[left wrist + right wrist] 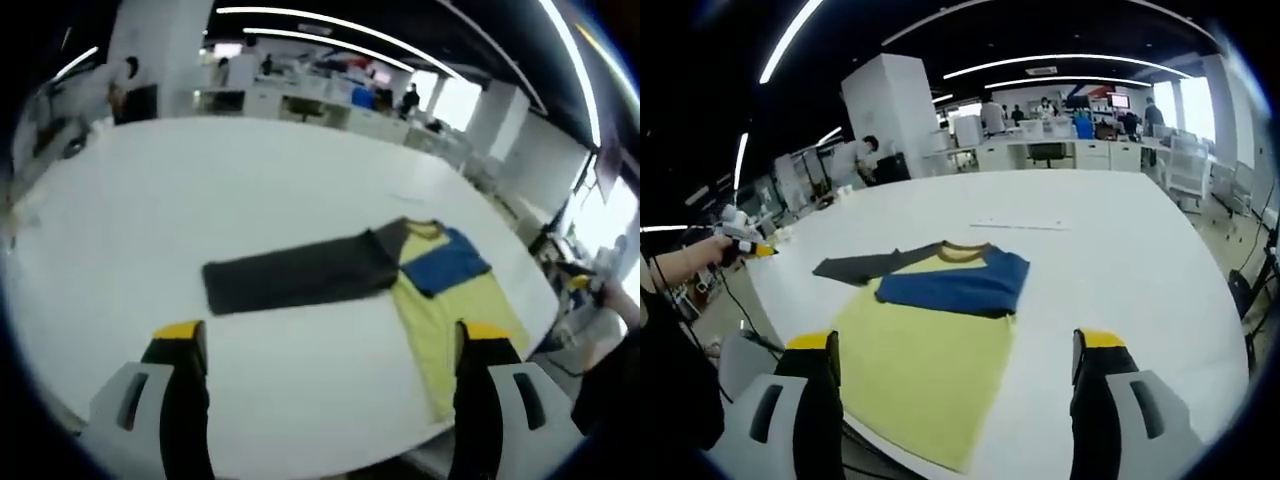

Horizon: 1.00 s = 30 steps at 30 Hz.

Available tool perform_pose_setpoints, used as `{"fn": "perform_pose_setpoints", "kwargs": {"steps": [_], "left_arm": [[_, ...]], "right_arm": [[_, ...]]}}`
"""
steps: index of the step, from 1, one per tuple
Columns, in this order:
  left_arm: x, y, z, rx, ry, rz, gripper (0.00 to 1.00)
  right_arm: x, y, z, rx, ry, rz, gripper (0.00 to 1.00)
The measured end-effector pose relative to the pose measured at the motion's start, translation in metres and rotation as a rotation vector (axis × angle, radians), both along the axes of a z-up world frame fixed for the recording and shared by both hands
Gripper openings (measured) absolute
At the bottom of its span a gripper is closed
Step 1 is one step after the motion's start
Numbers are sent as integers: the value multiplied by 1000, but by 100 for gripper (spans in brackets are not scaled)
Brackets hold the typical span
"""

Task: Fold the garment on the visible template until the final outline fits inside the template.

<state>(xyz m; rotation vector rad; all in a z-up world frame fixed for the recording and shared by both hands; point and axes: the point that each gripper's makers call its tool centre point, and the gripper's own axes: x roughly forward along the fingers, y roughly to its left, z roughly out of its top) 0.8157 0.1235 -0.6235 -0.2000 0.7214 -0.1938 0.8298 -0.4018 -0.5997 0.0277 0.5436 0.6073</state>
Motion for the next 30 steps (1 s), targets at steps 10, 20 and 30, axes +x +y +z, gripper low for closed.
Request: {"fn": "perform_pose_setpoints", "kwargs": {"steps": [10, 20, 30], "left_arm": [[30, 26, -34, 4, 33, 13, 96], [53, 38, -54, -26, 35, 8, 94], [73, 59, -71, -41, 43, 21, 90]], "right_arm": [[7, 6, 9, 28, -26, -47, 87], [11, 4, 0, 15, -1, -61, 88], [14, 7, -7, -2, 22, -65, 88]]}}
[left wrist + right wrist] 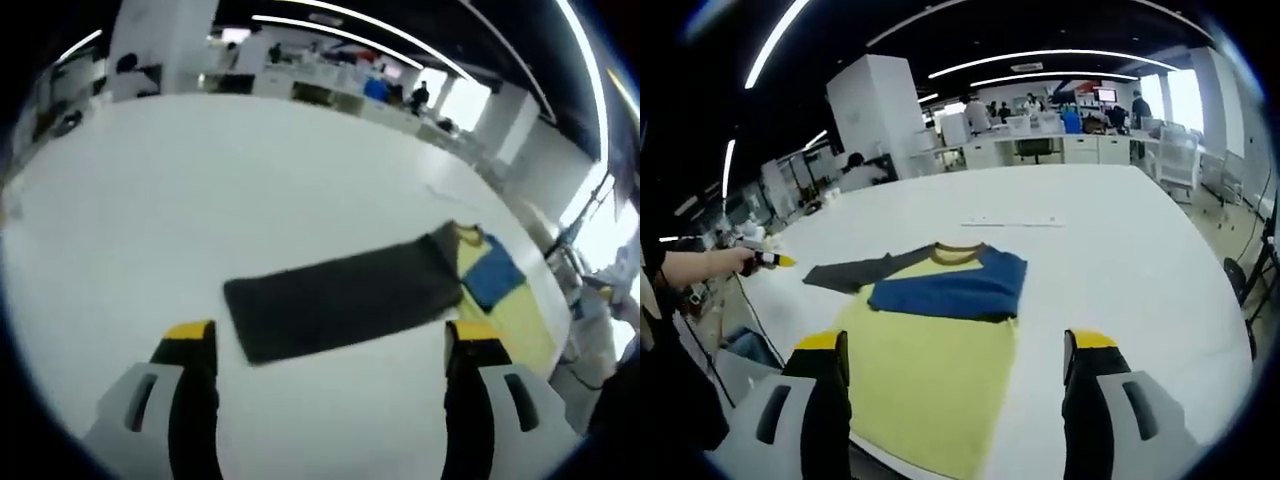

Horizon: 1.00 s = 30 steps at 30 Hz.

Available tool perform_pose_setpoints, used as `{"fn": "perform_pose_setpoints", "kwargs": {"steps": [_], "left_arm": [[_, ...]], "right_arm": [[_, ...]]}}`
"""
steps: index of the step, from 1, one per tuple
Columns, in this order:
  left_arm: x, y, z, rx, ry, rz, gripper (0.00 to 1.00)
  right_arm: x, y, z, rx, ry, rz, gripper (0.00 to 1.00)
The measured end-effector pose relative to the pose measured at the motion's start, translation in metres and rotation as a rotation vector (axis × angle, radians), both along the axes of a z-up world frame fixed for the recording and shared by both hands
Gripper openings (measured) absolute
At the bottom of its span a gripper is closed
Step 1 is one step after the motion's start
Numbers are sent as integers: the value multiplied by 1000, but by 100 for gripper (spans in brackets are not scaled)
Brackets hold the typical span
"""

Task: Fold the garment on the visible template until the final outline fits inside the template.

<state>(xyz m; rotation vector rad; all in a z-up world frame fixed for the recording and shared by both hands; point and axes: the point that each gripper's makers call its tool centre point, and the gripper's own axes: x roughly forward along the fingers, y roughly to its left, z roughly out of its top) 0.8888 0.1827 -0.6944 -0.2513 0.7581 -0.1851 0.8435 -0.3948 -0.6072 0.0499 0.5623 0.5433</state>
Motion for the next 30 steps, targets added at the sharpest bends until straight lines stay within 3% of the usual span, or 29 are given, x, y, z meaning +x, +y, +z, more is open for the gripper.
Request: {"fn": "perform_pose_setpoints", "kwargs": {"steps": [9, 22, 25, 30], "left_arm": [[22, 31, -20, -10, 19, -21, 83], [49, 54, -51, -2, 56, -96, 72], [52, 61, -55, 12, 59, -87, 69], [55, 76, -61, 53, 61, -45, 57]], "right_arm": [[-2, -7, -2, -17, 16, -26, 88], [0, -12, 2, -39, 27, -46, 88], [1, -11, 0, -47, 35, -47, 88], [3, -7, -1, -50, 39, -46, 88]]}}
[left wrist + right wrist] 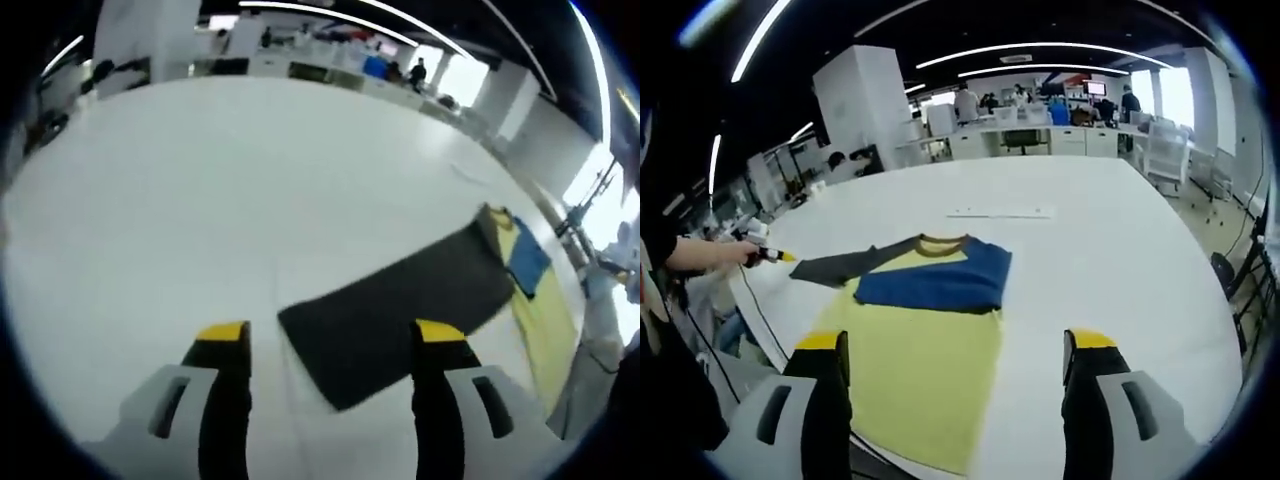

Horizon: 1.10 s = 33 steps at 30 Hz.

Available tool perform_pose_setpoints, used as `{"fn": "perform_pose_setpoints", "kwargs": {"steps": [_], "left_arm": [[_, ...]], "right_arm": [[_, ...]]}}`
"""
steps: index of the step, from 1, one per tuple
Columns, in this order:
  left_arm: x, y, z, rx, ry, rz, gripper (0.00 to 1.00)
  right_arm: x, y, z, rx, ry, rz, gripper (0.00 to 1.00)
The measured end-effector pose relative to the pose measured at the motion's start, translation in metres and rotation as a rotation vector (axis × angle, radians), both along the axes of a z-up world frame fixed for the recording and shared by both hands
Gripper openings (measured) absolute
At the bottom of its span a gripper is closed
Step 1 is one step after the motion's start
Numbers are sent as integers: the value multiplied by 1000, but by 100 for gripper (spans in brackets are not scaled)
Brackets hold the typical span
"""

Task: Fold the garment on the visible template until the final outline fits inside the template.

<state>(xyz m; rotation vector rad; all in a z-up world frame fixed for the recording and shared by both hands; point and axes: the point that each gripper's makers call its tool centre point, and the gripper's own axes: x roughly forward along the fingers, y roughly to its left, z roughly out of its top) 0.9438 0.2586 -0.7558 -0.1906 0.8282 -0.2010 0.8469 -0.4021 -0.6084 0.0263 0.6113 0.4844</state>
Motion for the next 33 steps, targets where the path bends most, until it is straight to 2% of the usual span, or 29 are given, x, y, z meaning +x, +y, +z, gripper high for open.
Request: {"fn": "perform_pose_setpoints", "kwargs": {"steps": [6, 12, 19, 26, 33], "left_arm": [[-3, 1, -11, 50, 21, -17, 45], [4, 1, -11, 66, 11, -10, 39], [11, 5, -10, 100, 4, -5, 23], [6, 3, -19, 124, 41, -24, 17], [9, 5, -17, 142, 31, -29, 10]], "right_arm": [[3, 2, -2, -1, 8, -4, 87], [3, 7, -2, -8, 15, 15, 87], [5, 6, -3, -14, 19, 9, 87], [8, 8, -4, -10, 20, 11, 87], [8, 9, -5, -12, 24, 14, 87]]}}
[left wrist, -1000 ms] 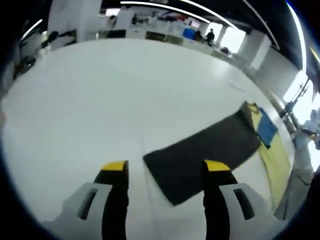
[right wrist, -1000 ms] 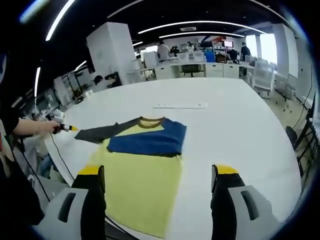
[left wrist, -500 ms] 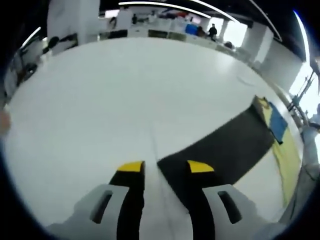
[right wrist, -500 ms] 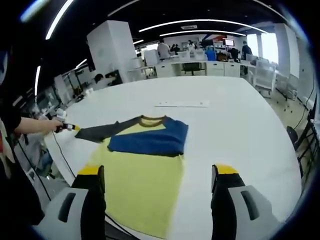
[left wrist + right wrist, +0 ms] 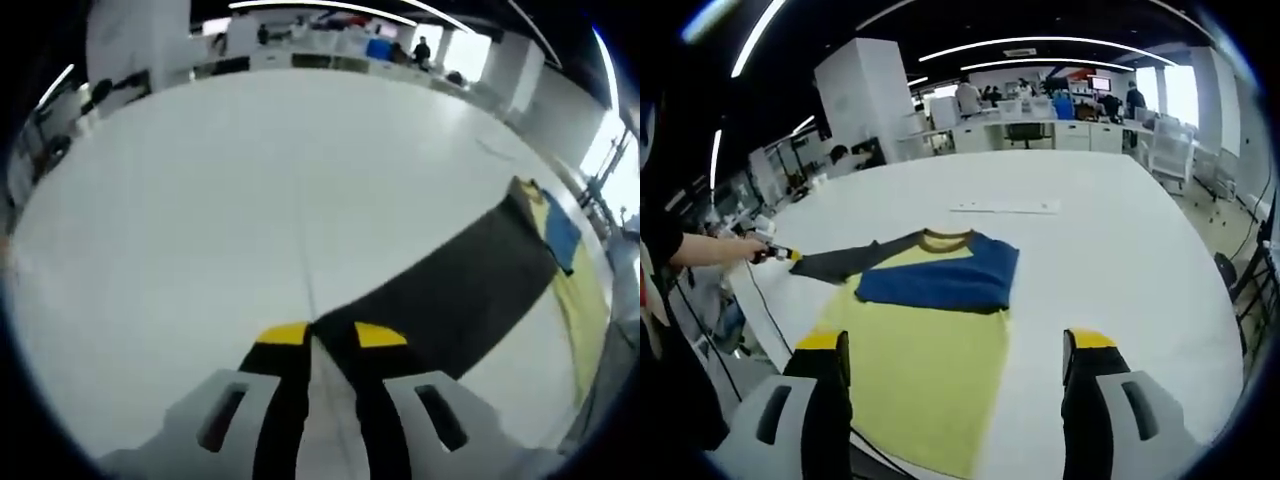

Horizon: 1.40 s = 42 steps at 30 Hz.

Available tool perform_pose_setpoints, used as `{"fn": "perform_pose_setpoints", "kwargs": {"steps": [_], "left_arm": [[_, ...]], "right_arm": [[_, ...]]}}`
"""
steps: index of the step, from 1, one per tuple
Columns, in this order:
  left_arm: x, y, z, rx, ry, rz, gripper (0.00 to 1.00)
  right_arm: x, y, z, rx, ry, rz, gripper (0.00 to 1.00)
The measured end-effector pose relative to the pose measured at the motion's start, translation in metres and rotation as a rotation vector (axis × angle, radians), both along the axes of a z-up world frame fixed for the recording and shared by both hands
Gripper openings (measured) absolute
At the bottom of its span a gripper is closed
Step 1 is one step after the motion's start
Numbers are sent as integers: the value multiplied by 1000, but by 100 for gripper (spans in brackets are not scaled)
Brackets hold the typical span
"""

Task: Fold the garment on the visible template until the final outline fits inside the template.

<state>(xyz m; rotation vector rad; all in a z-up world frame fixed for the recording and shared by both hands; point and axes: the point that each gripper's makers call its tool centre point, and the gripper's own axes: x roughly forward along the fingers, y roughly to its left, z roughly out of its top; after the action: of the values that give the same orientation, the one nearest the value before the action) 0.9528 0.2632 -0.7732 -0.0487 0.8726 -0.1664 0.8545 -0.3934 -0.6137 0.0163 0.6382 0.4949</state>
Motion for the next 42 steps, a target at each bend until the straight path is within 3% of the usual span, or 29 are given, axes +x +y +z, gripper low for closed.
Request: {"fn": "perform_pose_setpoints", "kwargs": {"steps": [4, 14, 25, 31, 42], "left_arm": [[-1, -4, 1, -63, 6, 53, 0], [-3, 2, 6, -26, 27, 76, 0], [-9, -4, 27, -33, 3, 89, 0], [-11, -8, 42, -37, -17, 92, 0], [-21, -28, 75, -49, -57, 89, 0]], "right_arm": [[0, -2, 1, -3, -3, 0, 87], [-2, -4, 6, 6, -19, -7, 87], [-9, 3, 8, 13, -42, 11, 93], [-11, -4, 14, 22, -59, -11, 100], [-14, -16, 16, 57, -72, -28, 100]]}}
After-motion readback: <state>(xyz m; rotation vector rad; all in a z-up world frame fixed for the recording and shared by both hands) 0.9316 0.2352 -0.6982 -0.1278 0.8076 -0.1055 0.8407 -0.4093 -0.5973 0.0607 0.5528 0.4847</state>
